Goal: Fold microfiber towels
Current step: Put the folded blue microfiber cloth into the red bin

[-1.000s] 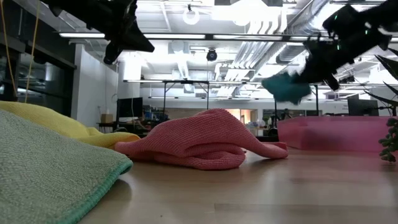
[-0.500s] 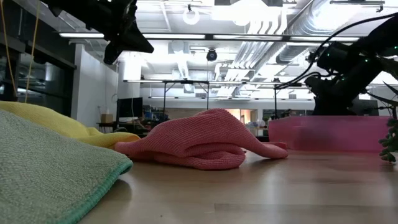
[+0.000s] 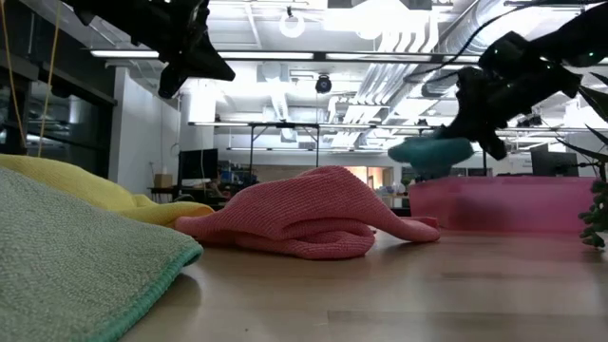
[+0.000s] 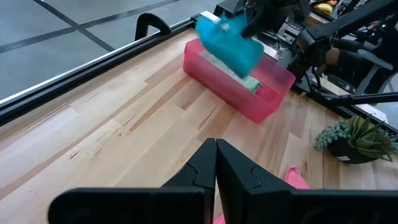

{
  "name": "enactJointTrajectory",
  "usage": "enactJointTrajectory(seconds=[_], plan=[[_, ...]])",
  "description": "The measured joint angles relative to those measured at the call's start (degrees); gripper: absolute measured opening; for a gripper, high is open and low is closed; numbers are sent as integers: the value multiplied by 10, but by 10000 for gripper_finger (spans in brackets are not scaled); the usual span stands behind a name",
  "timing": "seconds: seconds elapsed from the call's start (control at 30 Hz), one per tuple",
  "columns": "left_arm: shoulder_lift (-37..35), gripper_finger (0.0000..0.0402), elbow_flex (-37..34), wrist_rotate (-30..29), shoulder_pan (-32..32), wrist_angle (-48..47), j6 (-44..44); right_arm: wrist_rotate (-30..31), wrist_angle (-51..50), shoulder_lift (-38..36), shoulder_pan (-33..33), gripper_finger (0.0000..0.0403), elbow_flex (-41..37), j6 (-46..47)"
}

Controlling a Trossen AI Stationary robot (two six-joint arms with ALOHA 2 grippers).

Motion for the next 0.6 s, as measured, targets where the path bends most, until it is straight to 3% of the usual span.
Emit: enactJointTrajectory(seconds=[0.23, 0.33, 0.6], plan=[[0, 0, 0, 3, 0, 0, 1, 72, -56, 11, -3, 0, -1, -43], [0, 0, 0, 3, 0, 0, 0, 124, -71, 11, -8, 0, -1, -17], [0, 0, 0, 4, 0, 0, 0, 171, -110, 30, 2, 0, -2, 34]])
